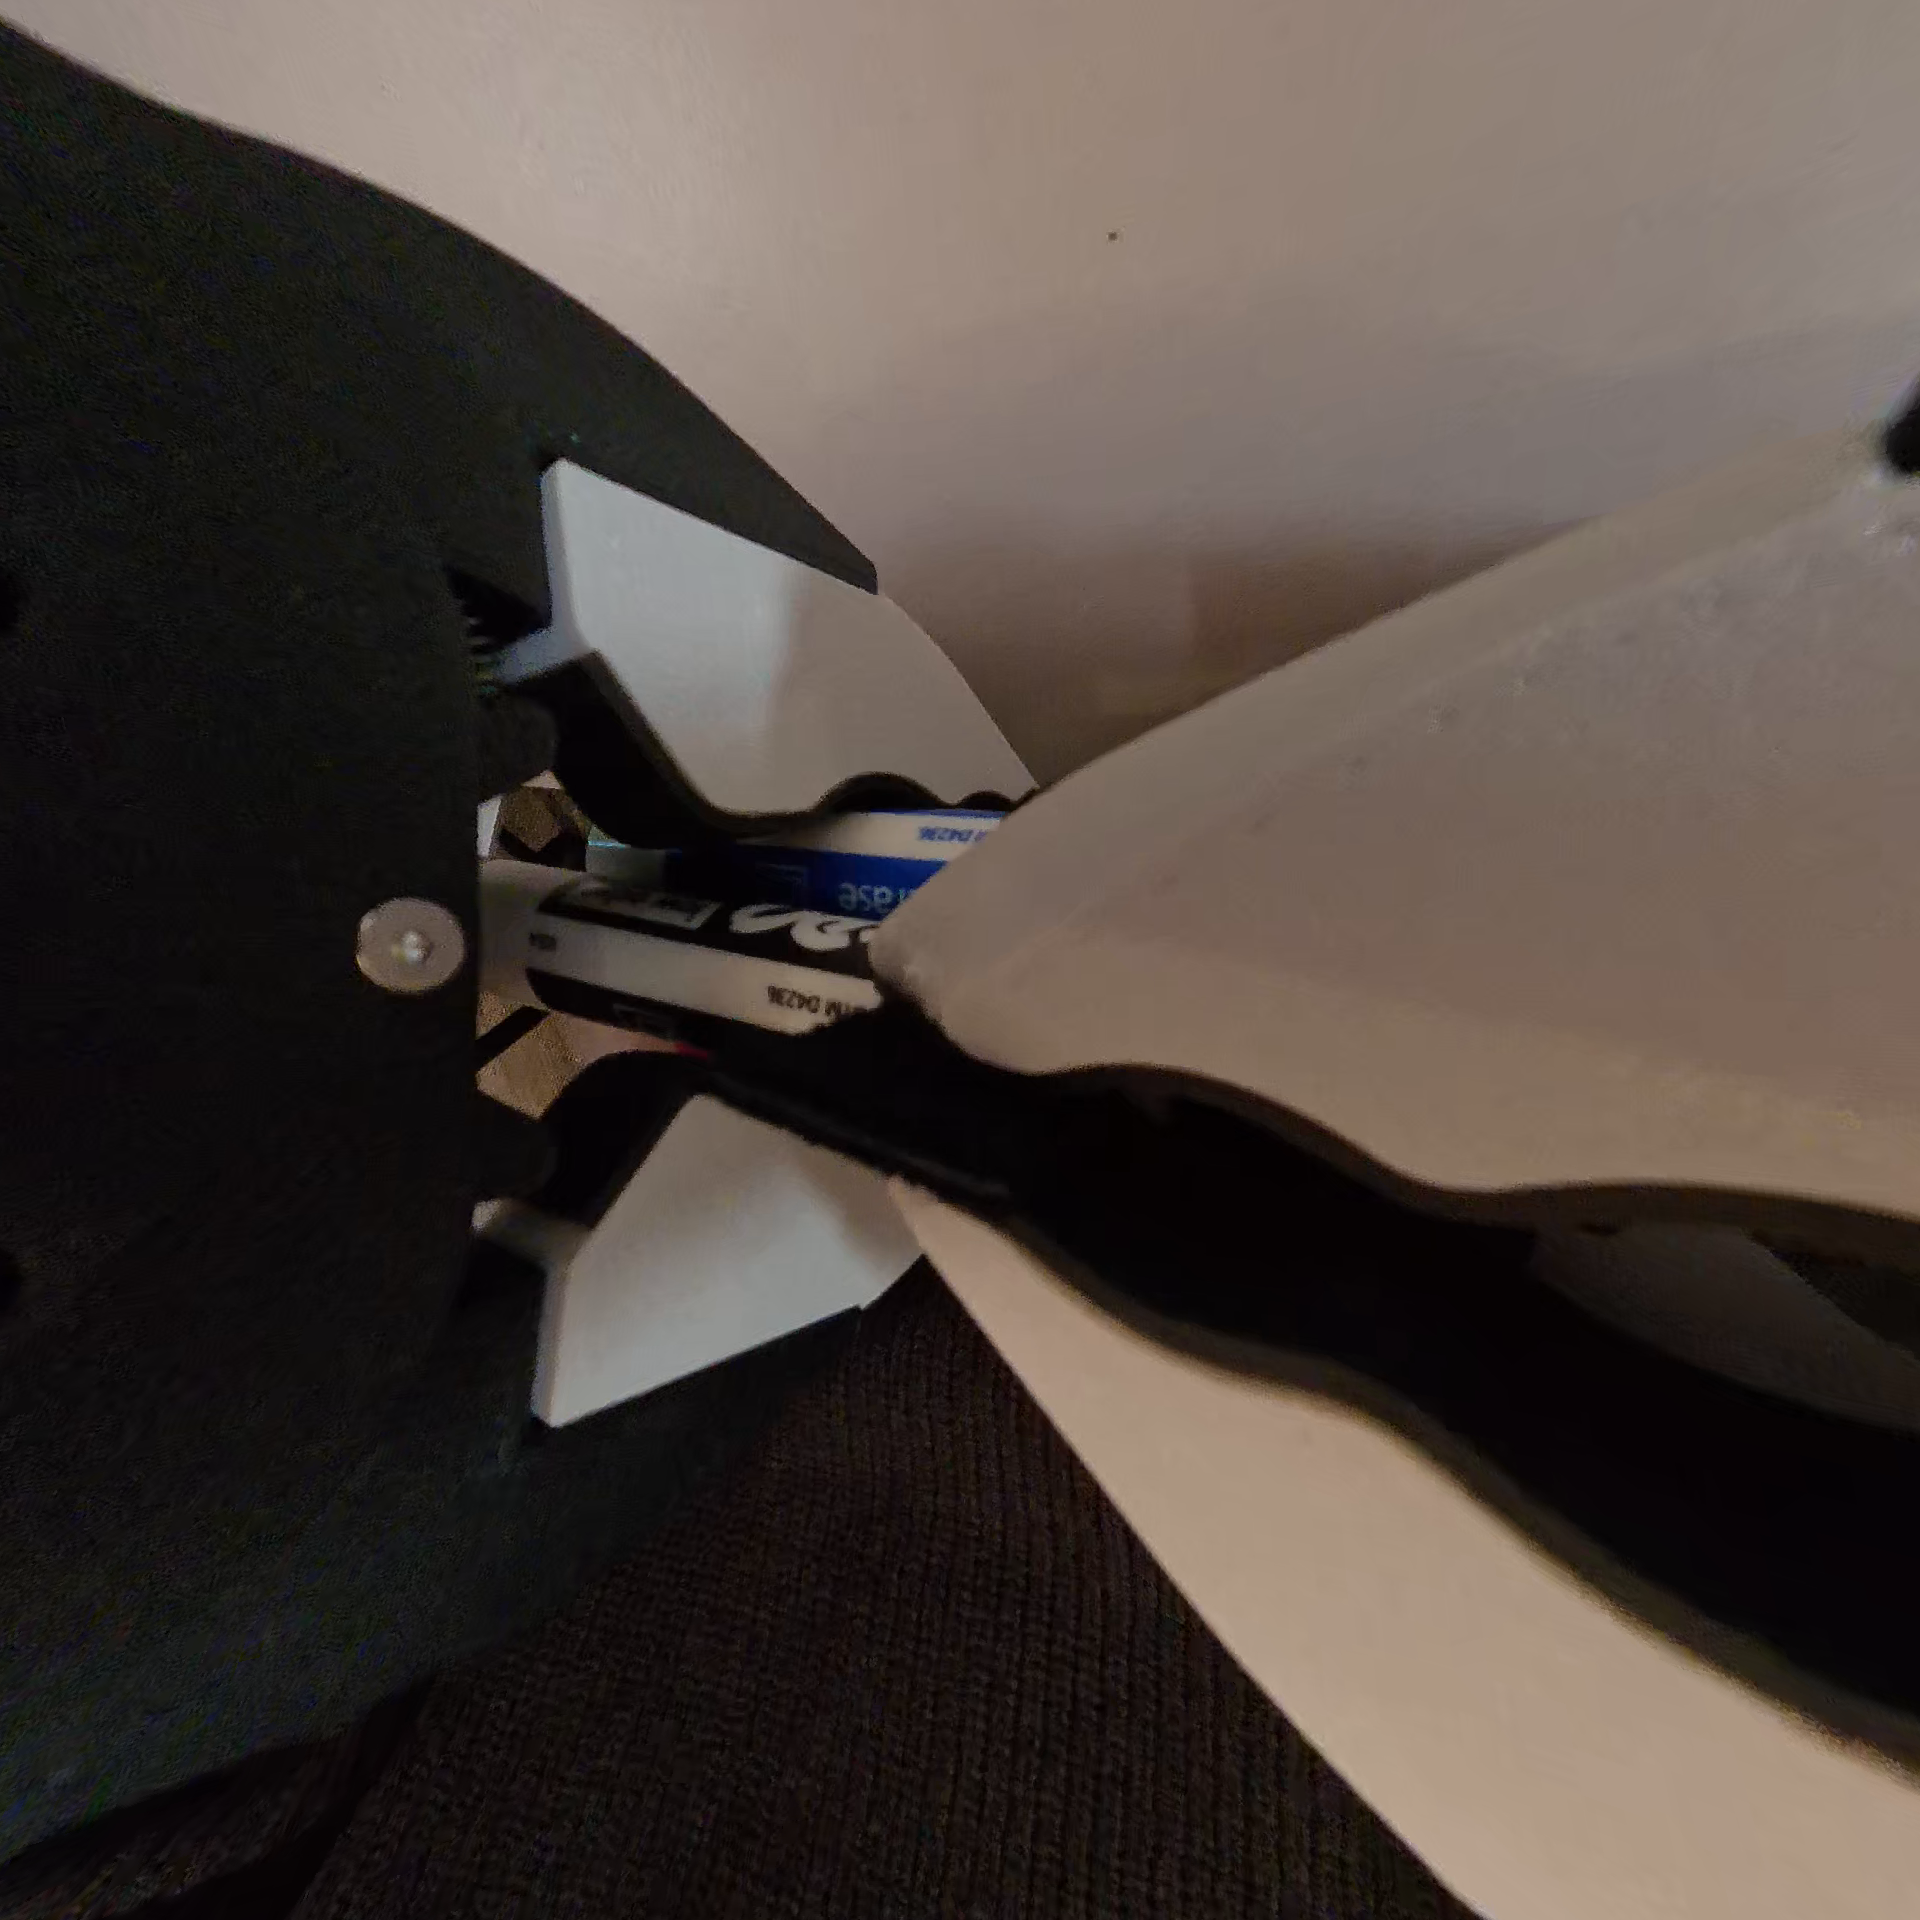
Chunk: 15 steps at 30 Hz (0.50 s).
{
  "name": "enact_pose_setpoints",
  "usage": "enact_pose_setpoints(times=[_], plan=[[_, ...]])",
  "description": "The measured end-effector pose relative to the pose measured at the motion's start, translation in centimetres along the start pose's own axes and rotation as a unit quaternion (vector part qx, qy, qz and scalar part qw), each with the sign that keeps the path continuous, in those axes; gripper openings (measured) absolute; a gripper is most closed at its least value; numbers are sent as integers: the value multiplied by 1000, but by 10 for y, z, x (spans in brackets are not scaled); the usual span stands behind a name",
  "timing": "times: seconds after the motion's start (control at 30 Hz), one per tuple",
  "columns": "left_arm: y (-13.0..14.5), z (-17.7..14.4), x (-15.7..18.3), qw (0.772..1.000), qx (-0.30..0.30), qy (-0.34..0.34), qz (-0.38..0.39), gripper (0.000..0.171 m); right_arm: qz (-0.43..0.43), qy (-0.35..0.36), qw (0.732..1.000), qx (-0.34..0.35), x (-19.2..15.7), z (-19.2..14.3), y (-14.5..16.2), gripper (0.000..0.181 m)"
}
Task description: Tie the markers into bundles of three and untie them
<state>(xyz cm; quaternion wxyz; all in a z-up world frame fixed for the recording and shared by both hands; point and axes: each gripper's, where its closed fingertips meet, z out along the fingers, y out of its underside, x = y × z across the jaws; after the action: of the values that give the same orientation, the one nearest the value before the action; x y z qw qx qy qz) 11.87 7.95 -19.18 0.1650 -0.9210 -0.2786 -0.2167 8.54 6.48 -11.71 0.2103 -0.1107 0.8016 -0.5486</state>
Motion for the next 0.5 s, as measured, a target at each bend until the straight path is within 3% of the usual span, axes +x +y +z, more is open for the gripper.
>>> enact_pose_setpoints(times=[0.3, 0.4, 0.5], plan=[[-4, 0, -2, 1000, -6, -9, 12, 45, -4, 32, 999, 18, 3, -7, -3, 10], [-4, 2, -4, 1000, -10, -9, 9, 45, -4, 51, 998, 27, 7, -11, -7, 33], [-3, 2, -5, 1000, -11, -9, 6, 44, 11, 47, 999, 19, 9, -16, -3, 42]])
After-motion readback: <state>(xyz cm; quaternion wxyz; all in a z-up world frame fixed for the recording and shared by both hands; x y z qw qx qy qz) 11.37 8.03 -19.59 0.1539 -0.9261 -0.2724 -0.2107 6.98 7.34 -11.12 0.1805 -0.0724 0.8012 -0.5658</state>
